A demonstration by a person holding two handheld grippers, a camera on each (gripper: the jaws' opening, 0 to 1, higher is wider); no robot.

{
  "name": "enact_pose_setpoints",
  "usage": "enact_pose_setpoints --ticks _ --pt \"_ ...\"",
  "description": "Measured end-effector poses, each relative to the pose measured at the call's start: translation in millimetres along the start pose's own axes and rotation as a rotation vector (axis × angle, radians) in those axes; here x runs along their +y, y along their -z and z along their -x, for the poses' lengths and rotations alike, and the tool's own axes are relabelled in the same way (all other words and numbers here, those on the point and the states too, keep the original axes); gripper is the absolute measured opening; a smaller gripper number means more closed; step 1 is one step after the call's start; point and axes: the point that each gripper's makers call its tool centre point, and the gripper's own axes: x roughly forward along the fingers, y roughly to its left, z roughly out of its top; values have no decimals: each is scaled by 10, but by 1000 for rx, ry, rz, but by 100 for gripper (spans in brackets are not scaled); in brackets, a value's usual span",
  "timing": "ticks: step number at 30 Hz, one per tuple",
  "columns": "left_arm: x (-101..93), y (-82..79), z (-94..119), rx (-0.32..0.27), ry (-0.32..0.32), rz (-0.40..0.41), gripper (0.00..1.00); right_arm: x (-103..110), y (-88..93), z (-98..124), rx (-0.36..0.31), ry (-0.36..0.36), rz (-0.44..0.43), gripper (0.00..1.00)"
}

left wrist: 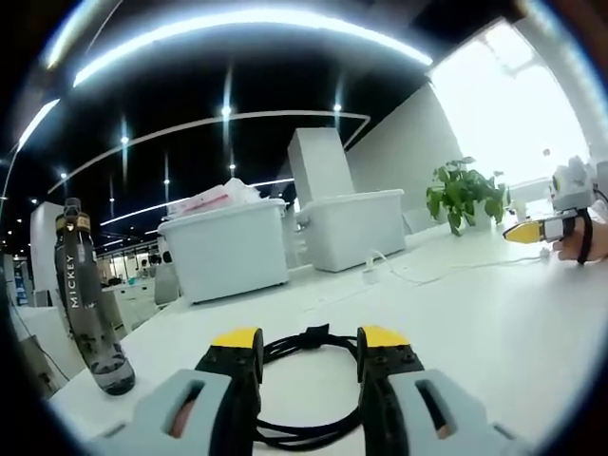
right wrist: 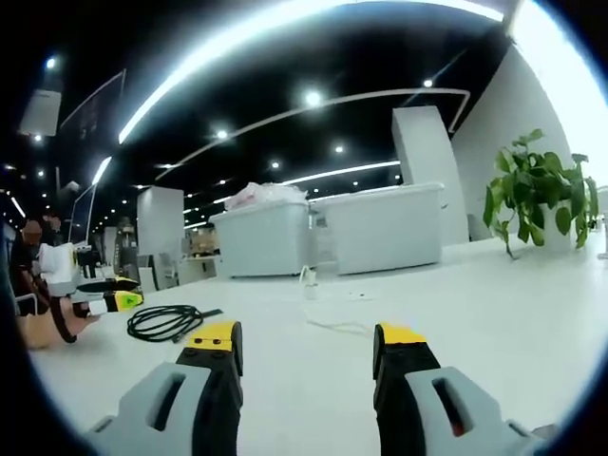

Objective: Coil the Type-C to USB data cable on the desktop and secure it with Velcro straps.

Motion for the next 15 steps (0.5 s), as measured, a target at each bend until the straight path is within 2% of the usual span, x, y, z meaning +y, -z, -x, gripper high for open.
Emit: enact_pose_setpoints --ticks 15 --pt "23 30 -5 11 -6 -5 40 51 27 -9 9 -17 -3 55"
